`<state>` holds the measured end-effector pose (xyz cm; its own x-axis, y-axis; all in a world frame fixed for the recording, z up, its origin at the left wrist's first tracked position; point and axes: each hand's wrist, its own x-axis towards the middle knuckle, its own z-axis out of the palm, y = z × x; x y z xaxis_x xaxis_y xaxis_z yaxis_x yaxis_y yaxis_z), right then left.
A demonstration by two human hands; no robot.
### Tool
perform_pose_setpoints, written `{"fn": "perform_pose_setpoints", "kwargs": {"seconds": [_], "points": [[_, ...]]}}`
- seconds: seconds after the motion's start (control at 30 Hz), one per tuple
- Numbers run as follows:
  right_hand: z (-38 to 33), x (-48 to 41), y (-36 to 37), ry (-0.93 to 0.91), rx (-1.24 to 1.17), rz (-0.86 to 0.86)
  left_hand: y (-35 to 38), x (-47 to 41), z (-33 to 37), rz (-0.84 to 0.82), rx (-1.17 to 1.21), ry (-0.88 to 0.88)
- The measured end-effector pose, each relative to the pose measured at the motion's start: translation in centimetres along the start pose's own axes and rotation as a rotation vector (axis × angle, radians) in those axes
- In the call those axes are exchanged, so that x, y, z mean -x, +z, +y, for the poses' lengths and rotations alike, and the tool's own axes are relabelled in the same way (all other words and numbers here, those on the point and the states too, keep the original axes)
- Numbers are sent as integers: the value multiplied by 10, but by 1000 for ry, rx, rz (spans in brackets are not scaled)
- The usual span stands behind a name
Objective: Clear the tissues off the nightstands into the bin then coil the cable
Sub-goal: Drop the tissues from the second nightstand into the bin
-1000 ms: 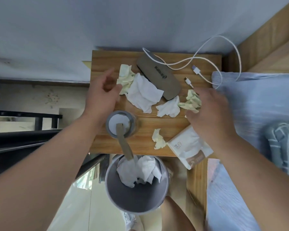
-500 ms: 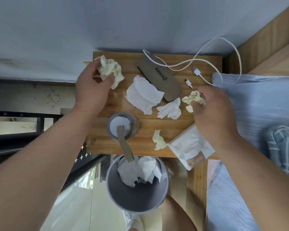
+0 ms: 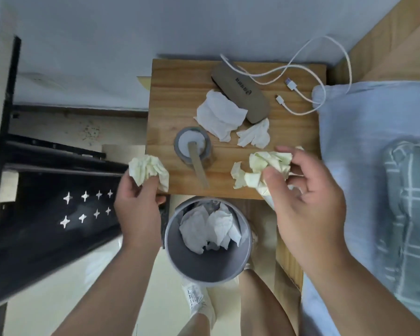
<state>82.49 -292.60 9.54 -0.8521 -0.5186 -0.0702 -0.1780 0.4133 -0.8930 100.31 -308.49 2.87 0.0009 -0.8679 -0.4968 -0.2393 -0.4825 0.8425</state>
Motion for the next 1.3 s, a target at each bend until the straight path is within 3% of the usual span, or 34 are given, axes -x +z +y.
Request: {"fn": "perform_pose_setpoints", "kwargs": {"seconds": [0.2, 0.43, 0.73, 0.87, 1.3], "points": [[48, 91, 12, 181, 73, -157, -37, 60, -80, -98, -236, -135], [129, 142, 46, 399, 353, -376, -65, 65, -156, -267, -554, -198], [170, 150, 70, 538, 350, -405, -75, 57, -178, -352, -586, -233], [153, 147, 60, 462, 376, -409, -77, 57, -164, -318, -505, -210], [18, 29, 6, 115, 198, -230, -11, -3, -18, -194, -239, 186]]}}
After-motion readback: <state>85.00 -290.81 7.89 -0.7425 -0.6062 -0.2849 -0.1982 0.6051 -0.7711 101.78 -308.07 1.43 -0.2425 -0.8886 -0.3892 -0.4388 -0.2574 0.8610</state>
